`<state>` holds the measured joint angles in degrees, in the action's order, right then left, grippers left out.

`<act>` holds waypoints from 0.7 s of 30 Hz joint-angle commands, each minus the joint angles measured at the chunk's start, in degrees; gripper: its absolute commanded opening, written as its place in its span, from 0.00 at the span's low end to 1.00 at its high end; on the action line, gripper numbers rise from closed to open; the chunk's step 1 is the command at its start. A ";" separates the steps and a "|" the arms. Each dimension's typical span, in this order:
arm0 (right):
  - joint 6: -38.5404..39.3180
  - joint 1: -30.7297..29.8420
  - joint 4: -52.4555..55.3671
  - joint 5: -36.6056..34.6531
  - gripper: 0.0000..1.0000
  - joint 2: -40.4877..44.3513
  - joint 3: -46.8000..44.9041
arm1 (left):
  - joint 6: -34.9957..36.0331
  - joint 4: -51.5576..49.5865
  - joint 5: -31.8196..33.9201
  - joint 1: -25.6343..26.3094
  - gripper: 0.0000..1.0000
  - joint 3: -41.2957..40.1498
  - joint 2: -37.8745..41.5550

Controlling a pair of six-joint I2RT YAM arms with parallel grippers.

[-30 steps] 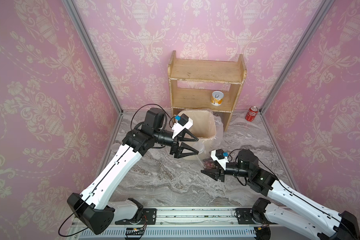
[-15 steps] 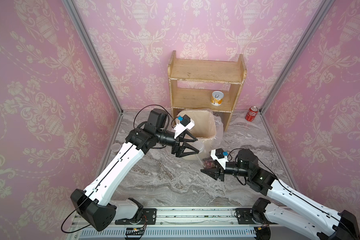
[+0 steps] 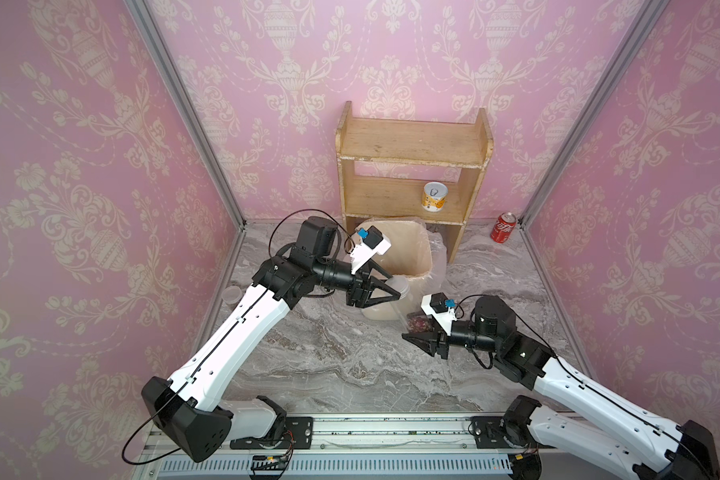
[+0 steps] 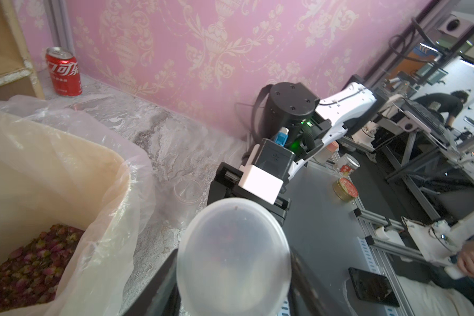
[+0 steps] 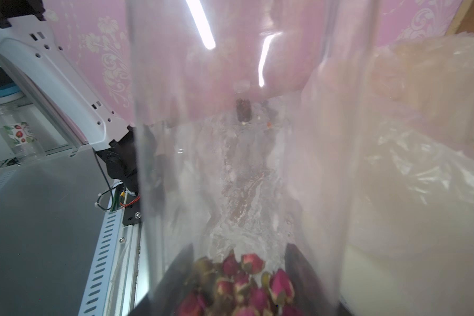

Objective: Empty the moldy dried flower tea in the jars
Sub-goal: Unscrew the lid from the jar.

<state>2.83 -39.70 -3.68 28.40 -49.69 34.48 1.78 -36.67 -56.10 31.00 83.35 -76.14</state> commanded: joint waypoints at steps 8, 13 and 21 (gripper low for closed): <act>4.99 -0.33 -3.04 -14.75 0.25 -0.35 1.13 | -33.74 -3.01 32.82 6.77 0.08 8.56 -4.27; 7.48 -1.62 -2.27 -18.22 0.24 -1.74 1.89 | -38.03 0.42 36.19 7.17 0.12 7.77 -4.42; 8.54 -2.43 -2.02 -17.97 0.25 -1.42 0.93 | -37.60 0.63 38.98 7.15 0.11 8.49 -5.01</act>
<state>7.53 -40.60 -3.73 7.68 -52.36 34.68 -34.46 -38.39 -24.12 38.92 90.24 -80.71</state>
